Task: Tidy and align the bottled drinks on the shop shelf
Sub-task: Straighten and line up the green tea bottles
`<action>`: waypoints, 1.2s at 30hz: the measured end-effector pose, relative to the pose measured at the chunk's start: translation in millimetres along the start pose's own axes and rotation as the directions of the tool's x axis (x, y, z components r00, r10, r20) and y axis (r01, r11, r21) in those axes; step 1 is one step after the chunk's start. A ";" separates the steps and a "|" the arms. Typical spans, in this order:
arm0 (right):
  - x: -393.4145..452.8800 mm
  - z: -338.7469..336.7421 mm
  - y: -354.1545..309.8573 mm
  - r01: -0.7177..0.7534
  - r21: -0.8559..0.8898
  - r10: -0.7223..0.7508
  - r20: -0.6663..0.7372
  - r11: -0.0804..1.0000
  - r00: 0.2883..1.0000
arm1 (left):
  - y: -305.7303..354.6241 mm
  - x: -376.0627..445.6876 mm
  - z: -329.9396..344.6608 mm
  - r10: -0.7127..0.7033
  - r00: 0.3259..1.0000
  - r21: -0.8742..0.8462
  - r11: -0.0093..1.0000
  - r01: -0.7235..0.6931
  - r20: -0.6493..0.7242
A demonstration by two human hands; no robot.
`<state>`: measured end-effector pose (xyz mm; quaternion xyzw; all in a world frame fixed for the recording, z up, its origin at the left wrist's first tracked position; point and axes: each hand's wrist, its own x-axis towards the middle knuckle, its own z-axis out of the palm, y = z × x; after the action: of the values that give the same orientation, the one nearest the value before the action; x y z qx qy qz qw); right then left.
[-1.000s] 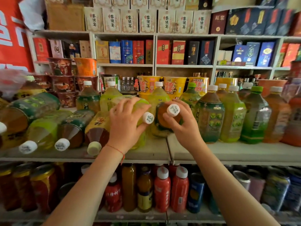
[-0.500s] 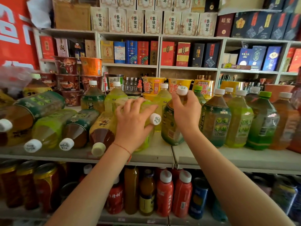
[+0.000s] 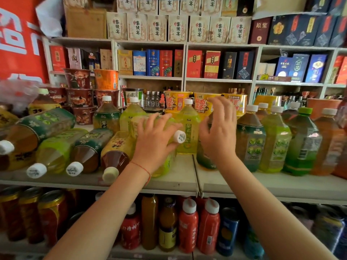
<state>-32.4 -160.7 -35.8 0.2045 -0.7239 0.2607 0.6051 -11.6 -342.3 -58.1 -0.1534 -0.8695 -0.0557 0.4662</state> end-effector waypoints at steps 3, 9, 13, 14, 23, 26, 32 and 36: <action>-17.1 -5.7 -16.8 0.068 0.141 -0.087 0.134 0.988 0.987 | 0.6 13.9 -10.5 0.002 0.985 -0.122 0.992 -0.024 -0.174; -39.4 -9.0 -32.6 -0.074 0.264 -0.035 0.385 0.962 0.922 | 25.5 27.2 -50.7 -0.318 0.870 -0.667 0.745 -0.016 -0.376; -38.0 -13.1 -32.1 -0.076 0.202 0.025 0.244 0.976 0.969 | 52.4 25.4 -58.0 -0.393 0.881 -0.807 0.590 0.022 -0.264; -39.2 -16.0 -31.8 -0.089 0.196 0.040 0.241 0.977 0.970 | 57.4 25.2 -54.9 -0.430 0.883 -0.838 0.540 0.084 -0.188; -54.6 -24.5 -16.1 -0.178 -0.078 0.194 0.346 0.981 0.918 | 68.4 27.3 -20.2 -0.333 0.912 -0.787 0.484 0.383 0.240; -59.8 -25.1 -12.3 -0.167 -0.107 0.195 0.361 0.980 0.912 | 67.2 18.3 -10.4 -0.279 0.893 -0.767 0.460 0.448 0.354; -68.2 -22.4 -14.4 -0.339 -0.167 0.377 0.381 0.926 0.844 | 65.7 3.6 -1.5 -0.329 0.871 -0.670 0.557 0.492 0.366; -67.7 -29.4 -5.4 -0.437 -0.118 0.432 0.515 0.892 0.741 | 67.8 -2.1 0.8 -0.306 0.906 -0.619 0.661 0.423 0.292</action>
<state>6.0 -147.9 -97.8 0.0969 -0.8878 0.3317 0.3040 10.4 -278.3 -63.4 -0.1366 -0.8381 -0.4441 0.2860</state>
